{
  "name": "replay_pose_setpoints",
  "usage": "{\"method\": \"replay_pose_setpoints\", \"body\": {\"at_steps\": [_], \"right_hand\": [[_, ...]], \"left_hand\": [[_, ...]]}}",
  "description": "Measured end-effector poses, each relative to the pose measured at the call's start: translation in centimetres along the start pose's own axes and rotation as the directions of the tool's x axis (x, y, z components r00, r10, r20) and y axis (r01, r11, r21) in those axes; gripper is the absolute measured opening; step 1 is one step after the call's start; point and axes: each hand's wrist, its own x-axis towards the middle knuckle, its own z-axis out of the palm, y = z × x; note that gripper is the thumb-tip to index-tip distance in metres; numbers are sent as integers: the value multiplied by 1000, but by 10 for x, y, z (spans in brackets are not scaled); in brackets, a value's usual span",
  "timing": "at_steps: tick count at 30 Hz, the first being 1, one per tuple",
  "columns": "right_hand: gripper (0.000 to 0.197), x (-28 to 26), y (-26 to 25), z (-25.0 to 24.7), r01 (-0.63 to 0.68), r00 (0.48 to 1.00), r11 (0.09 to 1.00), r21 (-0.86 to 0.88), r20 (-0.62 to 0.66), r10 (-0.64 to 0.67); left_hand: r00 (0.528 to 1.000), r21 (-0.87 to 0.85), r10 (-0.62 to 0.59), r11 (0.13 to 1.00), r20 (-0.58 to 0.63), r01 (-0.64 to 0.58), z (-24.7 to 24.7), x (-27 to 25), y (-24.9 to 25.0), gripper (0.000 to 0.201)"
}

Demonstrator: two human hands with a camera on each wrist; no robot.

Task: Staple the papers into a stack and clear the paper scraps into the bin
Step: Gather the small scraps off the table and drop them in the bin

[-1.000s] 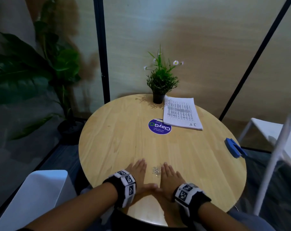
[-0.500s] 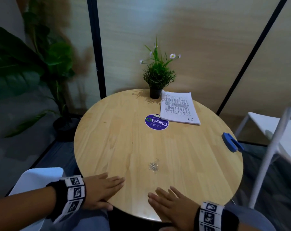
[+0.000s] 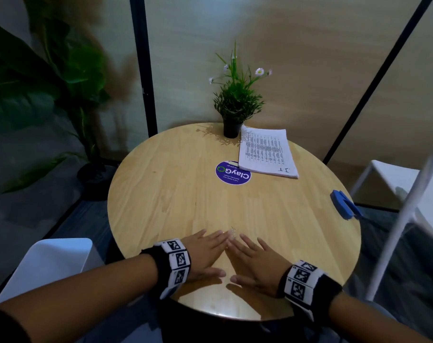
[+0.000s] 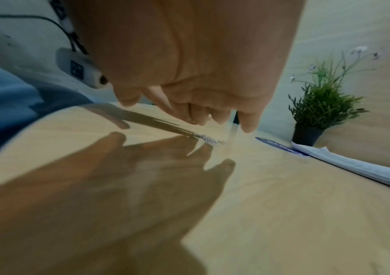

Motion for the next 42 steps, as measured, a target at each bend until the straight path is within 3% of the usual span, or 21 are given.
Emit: {"method": "replay_pose_setpoints", "body": {"at_steps": [2, 3, 4, 5, 7, 9, 10, 12, 15, 19, 23, 26, 28, 32, 35, 37, 40, 42], "right_hand": [[100, -16, -3, 8, 93, 995, 995, -19, -35, -94], [92, -23, -7, 12, 101, 995, 992, -71, 9, -101], [83, -27, -10, 22, 34, 999, 997, -63, 40, -32], [78, -26, -14, 34, 32, 999, 997, -65, -17, -33], [71, -25, -27, 44, 166, 981, 978, -124, -75, -176], [66, -20, -36, 42, 355, 934, 932, -71, -12, -356], [67, -14, -34, 44, 385, 923, 922, -49, 28, -384], [76, -1, -25, 42, 297, 955, 954, -49, 39, -295], [105, 4, 2, 24, 103, 994, 995, -9, 26, -102], [108, -20, 57, 12, -157, 986, 943, 294, -8, 167], [81, -42, 100, 16, -457, 867, 774, 438, 26, 498], [87, -42, 104, 24, -650, 757, 712, 263, 155, 634], [97, -39, 88, 37, -679, 733, 705, 205, 142, 665], [127, -23, 37, 47, -614, 785, 761, 208, 66, 616], [145, -1, 3, 43, -525, 850, 827, 203, 75, 522], [136, 14, -9, 38, -481, 875, 849, 217, 68, 479], [105, 27, -12, 24, -411, 911, 891, 193, 50, 409], [103, 28, 2, 15, -434, 896, 873, 222, 5, 444]], "left_hand": [[1000, 10, -2, 1000, -9, 2, -4, -5, -2, 90], [1000, 10, -13, 1000, -9, 13, -4, -10, -5, 99], [999, 7, -35, 999, 2, 35, -4, -15, -9, 105], [998, 2, -66, 998, 19, 66, -2, -20, -14, 104], [988, -15, -146, 989, 51, 147, 4, -27, -25, 93], [974, -34, -209, 977, 83, 212, 9, -33, -32, 81], [969, -44, -228, 972, 100, 233, 12, -35, -34, 76], [961, -50, -245, 966, 129, 253, 16, -38, -36, 75], [958, -37, -242, 967, 155, 250, 19, -42, -33, 76], [935, 24, -317, 948, 158, 317, 23, -56, -40, 83], [875, 22, -445, 893, 187, 449, 32, -65, -50, 93], [866, -40, -470, 875, 173, 483, 34, -58, -45, 101], [875, -87, -456, 877, 161, 473, 33, -50, -38, 107], [934, -177, -336, 919, 124, 354, 27, -30, -20, 148], [953, -212, -286, 930, 96, 300, 21, -8, 0, 153], [957, -230, -279, 929, 81, 291, 12, 3, 13, 150], [960, -277, -265, 920, 86, 278, 3, 11, 17, 133], [952, -342, -297, 889, 78, 305, 1, 12, 9, 141]]}}
